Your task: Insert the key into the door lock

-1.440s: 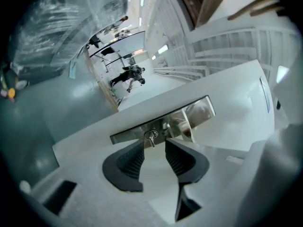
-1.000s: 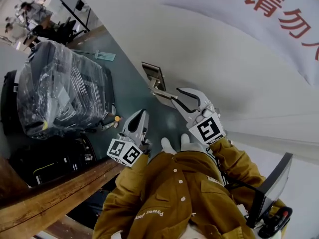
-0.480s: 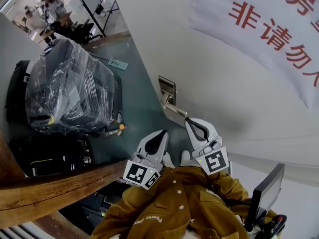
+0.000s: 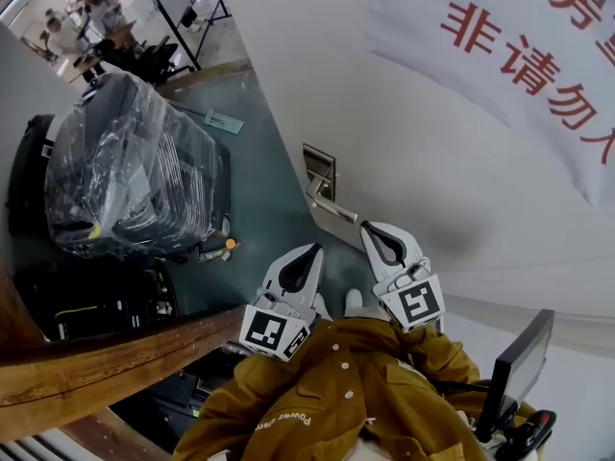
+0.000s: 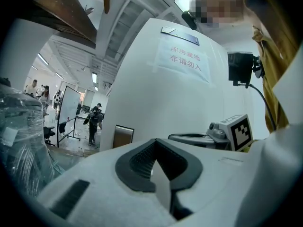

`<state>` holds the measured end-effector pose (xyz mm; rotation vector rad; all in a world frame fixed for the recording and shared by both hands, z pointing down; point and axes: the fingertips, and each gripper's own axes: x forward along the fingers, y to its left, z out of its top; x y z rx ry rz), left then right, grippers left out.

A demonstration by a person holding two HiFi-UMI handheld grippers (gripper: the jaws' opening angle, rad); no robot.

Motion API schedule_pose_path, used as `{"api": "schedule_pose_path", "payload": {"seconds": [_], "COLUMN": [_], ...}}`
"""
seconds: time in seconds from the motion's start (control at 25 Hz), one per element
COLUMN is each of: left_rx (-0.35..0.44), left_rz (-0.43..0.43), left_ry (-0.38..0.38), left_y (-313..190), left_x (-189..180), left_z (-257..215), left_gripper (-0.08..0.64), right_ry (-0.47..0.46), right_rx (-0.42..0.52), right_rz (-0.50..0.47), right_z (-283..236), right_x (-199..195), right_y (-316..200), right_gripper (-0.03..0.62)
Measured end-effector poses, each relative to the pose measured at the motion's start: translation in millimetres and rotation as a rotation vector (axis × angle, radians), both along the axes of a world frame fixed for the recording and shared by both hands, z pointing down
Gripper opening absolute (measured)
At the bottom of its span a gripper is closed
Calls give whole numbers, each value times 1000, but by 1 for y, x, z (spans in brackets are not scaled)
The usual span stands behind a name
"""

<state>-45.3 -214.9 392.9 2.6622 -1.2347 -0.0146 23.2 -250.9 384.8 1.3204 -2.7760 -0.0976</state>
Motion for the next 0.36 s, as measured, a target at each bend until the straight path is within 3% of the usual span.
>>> {"api": "schedule_pose_path", "payload": {"seconds": [0.16,0.36], "left_rx": [22,35], "left_rz": [2,3], "left_ry": [-63,-86], "left_y": [-3,-3], "left_x": [5,11], "left_z": [-1,-3], "left_gripper": [2,2], "right_ry": [3,14], "right_rx": [6,1], "right_rz": [4,-3], "right_z": [-3,-3], "right_x": [3,5], "right_y": [0,0], "right_gripper": [5,5]}}
